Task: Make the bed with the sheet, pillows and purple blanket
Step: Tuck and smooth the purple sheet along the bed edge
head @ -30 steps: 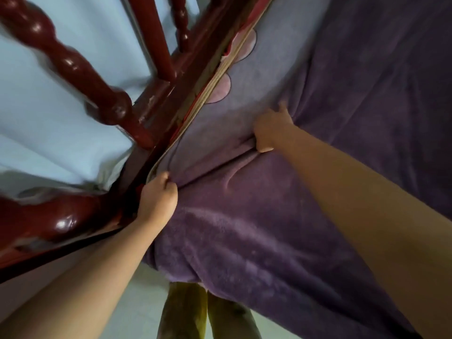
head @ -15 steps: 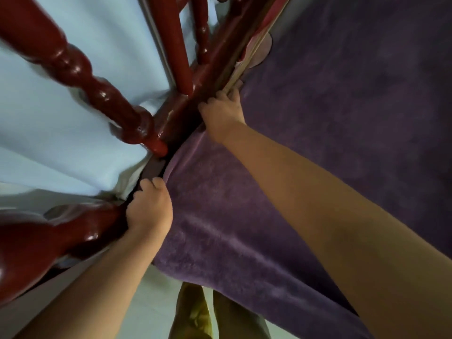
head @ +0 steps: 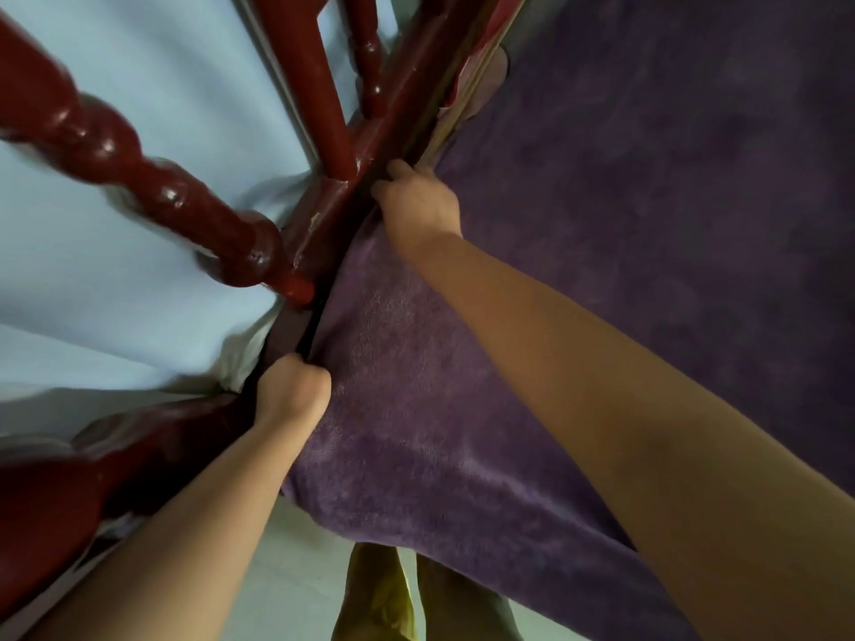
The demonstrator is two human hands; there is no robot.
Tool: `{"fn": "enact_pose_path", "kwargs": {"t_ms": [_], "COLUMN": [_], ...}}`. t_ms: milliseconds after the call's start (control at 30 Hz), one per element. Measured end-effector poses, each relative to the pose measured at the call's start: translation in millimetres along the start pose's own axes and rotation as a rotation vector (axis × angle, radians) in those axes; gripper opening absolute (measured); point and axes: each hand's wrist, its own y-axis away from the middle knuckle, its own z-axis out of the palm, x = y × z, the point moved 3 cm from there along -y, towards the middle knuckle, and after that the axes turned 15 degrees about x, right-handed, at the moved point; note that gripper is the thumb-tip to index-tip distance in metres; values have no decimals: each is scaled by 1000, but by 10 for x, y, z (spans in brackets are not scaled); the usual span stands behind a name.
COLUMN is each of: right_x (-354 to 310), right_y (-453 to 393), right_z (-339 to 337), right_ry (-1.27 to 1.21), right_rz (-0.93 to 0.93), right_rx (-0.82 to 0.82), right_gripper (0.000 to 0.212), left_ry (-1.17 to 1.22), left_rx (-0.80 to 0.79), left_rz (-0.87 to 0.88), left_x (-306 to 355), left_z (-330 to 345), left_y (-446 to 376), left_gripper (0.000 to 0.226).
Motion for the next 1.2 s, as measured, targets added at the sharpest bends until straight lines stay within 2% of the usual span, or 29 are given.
{"fn": "enact_pose_path", "kwargs": {"t_ms": [100, 200, 267, 367, 433, 533, 667, 800, 1200], "right_x": [24, 151, 215, 330, 472, 764, 1191, 1622, 2572], "right_y": [58, 198, 266, 370, 445, 528, 571, 532, -69], "right_z": [174, 394, 429, 303, 179, 17, -138, -278, -578], "right_ry": [-41, -89, -163, -239, -219, -166, -143, -143, -111], "right_rz": [28, -56, -101, -132, -138, -98, -2, 99, 318], "right_rx": [-106, -277, -292, -201, -126, -73, -14, -34, -59], "right_gripper": [32, 49, 63, 63, 57, 52, 47, 48, 45], "left_ry": [-154, -437, -595, -743, -760, -651, -548, -437, -205], "left_rx": [166, 204, 214, 199, 202, 266, 283, 244, 189], "left_rz": [297, 498, 595, 731, 752, 732, 817, 720, 715], "left_x": [19, -2, 21, 105, 201, 429, 864, 1326, 2827], "left_z": [-18, 56, 91, 86, 25, -46, -22, 90, 144], "left_y": [49, 23, -17, 16, 52, 53, 120, 176, -386], "left_gripper": [32, 33, 39, 42, 43, 36, 31, 33, 38]}}
